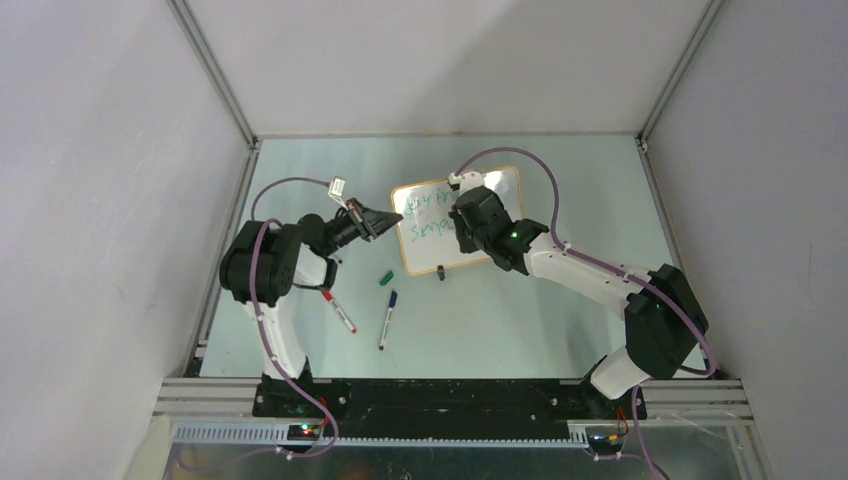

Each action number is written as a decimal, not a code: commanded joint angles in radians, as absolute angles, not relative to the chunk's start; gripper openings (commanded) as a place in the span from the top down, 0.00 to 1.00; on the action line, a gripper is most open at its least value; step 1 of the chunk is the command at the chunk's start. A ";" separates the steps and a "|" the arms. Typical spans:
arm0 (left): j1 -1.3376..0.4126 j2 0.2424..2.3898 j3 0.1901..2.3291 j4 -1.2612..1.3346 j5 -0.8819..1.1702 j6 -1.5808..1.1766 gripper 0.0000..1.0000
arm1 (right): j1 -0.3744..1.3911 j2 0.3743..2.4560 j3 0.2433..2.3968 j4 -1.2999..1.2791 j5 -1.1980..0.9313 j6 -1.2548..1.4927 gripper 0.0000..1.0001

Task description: Write a sentence on the whiteboard

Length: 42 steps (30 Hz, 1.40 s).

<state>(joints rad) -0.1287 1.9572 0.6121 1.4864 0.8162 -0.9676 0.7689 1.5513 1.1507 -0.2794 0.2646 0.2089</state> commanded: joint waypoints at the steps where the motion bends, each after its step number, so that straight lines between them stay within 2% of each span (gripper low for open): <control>1: -0.137 1.953 0.638 1.533 0.834 -0.971 1.00 | 0.753 1.563 1.186 -0.302 0.271 0.205 1.00; 10: -0.137 1.950 0.637 1.532 0.834 -0.971 1.00 | 0.753 1.495 1.185 -0.236 0.208 0.203 1.00; 15: -0.138 1.950 0.636 1.533 0.834 -0.971 1.00 | 0.753 1.473 1.186 -0.211 0.244 0.200 1.00; 30: -0.137 1.951 0.636 1.533 0.833 -0.971 1.00 | 0.747 1.502 1.186 -0.155 0.345 0.199 1.00; 42: -0.137 1.953 0.637 1.534 0.833 -0.970 1.00 | 0.738 1.519 1.186 -0.149 0.317 0.201 1.00</control>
